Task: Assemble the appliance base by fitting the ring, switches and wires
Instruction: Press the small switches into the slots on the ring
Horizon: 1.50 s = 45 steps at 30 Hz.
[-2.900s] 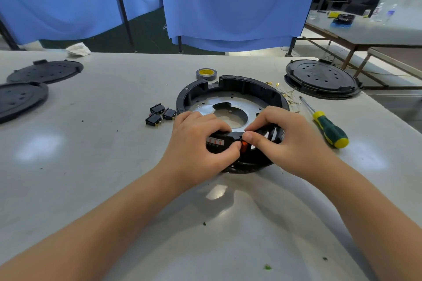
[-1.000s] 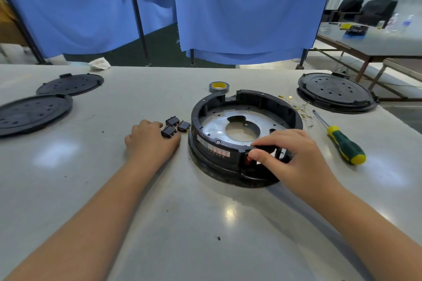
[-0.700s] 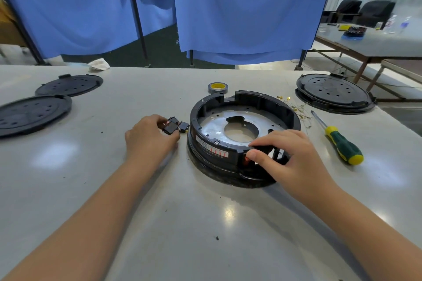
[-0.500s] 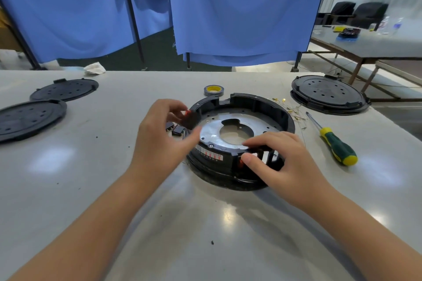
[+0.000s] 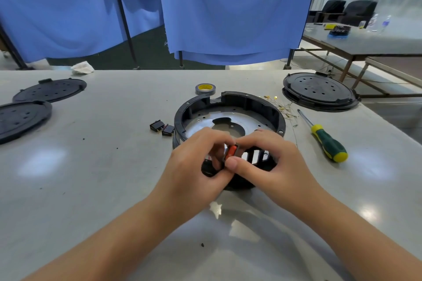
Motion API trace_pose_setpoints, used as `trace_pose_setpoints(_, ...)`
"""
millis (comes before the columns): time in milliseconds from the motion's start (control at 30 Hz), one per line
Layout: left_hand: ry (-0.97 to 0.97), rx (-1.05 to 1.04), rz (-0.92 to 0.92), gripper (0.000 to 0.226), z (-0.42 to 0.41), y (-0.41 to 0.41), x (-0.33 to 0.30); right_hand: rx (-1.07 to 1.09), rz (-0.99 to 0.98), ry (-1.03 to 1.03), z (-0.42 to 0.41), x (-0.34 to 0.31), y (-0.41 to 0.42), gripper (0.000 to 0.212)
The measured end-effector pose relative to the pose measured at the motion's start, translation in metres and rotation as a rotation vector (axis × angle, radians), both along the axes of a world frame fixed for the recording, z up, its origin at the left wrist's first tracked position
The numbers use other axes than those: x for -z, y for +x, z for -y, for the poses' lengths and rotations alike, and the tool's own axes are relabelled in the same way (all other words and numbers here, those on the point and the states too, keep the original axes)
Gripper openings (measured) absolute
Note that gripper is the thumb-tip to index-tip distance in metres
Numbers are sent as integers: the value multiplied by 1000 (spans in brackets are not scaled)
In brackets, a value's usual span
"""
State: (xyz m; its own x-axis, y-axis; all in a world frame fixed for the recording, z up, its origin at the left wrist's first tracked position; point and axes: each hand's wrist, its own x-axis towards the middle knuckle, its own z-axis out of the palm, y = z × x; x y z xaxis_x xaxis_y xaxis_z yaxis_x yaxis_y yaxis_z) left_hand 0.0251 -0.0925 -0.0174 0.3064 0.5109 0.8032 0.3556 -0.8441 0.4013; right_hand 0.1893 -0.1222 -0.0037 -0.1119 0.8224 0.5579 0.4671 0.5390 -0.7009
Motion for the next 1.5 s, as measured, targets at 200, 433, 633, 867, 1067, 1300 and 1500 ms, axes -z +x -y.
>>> trace_pose_setpoints(200,1,-2,-19,38,0,0,3,-13,2,13,2,1,0,26)
trace_pose_setpoints(433,1,-46,-124,48,-1,0,0,-11,-26,-38,3,-4,17,28)
trace_pose_setpoints(633,-56,-135,-268,50,-8,-3,6,88,-146,-44,3,-13,29,32)
trace_pose_setpoints(867,-96,-135,-350,34,-13,-3,12,174,-86,-25,18,1,15,33)
trace_pose_setpoints(1067,-86,-132,-363,35,-13,-3,11,161,-75,109,22,13,12,27)
trace_pose_setpoints(1300,-75,-138,-373,35,-12,-2,11,126,11,183,25,20,15,21)
trace_pose_setpoints(1500,-72,-132,-368,33,-12,-2,10,164,59,119,21,23,15,18)
